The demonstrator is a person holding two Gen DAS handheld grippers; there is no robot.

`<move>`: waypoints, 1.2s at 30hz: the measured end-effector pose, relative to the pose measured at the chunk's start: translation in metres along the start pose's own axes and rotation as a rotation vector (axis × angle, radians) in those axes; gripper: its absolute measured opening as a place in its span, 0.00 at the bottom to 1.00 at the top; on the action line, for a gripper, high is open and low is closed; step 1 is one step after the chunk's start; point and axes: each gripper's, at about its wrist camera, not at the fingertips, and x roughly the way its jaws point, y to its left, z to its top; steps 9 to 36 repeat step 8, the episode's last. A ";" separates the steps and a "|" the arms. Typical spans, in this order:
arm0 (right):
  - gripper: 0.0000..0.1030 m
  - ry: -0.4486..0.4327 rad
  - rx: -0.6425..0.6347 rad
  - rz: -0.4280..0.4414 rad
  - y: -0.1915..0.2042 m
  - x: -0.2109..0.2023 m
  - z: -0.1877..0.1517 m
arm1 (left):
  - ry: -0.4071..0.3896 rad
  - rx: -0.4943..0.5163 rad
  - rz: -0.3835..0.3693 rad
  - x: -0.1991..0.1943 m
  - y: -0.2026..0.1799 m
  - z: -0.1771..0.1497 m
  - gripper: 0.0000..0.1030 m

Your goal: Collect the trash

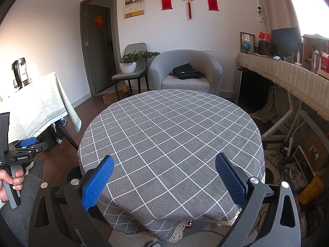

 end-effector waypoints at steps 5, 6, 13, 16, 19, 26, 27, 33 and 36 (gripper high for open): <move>0.97 0.000 0.000 0.000 0.001 0.000 0.000 | 0.006 -0.007 0.001 0.001 0.001 -0.001 0.96; 0.97 0.000 0.000 0.000 0.001 0.000 0.000 | 0.007 -0.007 0.001 0.002 0.001 -0.001 0.96; 0.97 0.000 0.000 0.000 0.001 0.000 0.000 | 0.006 -0.006 0.005 0.002 0.001 -0.002 0.96; 0.97 0.000 0.000 0.000 0.001 0.000 0.000 | 0.006 -0.006 0.005 0.002 0.001 -0.002 0.96; 0.97 0.000 0.000 0.000 0.001 0.000 0.000 | 0.006 -0.006 0.005 0.002 0.001 -0.002 0.96; 0.97 0.000 0.000 0.000 0.001 0.000 0.000 | 0.006 -0.006 0.005 0.002 0.001 -0.002 0.96; 0.97 0.000 0.000 0.000 0.001 0.000 0.000 | 0.006 -0.006 0.005 0.002 0.001 -0.002 0.96; 0.97 0.000 0.000 0.000 0.001 0.000 0.000 | 0.006 -0.006 0.005 0.002 0.001 -0.002 0.96; 0.97 0.000 0.000 0.000 0.001 0.000 0.000 | 0.006 -0.006 0.005 0.002 0.001 -0.002 0.96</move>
